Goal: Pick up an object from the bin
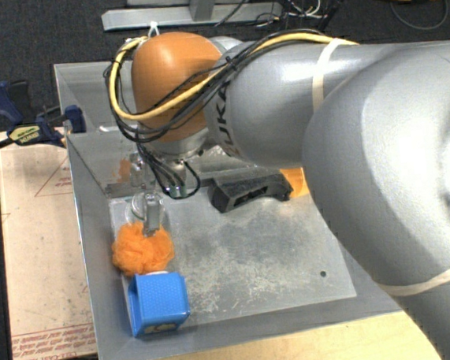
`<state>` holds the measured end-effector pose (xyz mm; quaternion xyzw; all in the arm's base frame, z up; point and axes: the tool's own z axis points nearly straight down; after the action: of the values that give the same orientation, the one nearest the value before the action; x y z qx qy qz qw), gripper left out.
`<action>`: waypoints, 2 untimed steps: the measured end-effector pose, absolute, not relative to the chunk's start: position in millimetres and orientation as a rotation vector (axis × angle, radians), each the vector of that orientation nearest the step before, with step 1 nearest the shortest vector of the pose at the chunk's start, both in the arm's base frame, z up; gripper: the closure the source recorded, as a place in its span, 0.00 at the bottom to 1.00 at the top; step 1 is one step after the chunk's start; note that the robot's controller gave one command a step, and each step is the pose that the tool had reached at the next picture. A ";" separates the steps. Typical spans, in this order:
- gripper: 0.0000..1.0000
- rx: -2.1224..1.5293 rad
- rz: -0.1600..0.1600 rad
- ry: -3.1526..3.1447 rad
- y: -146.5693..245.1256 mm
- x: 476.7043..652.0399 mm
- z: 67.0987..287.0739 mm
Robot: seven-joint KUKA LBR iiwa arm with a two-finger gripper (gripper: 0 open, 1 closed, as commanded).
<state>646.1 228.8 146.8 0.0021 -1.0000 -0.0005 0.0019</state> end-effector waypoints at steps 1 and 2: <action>0.00 0.003 -0.003 -3.142 227.9 646.9 151.6; 0.00 0.062 -0.007 -3.147 214.7 617.6 101.4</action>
Offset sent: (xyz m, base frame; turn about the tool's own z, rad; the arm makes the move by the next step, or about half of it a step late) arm -0.0471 -0.0226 -0.0768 -0.0561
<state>617.6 214.7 101.4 0.0198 -0.9998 -0.0021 -0.0032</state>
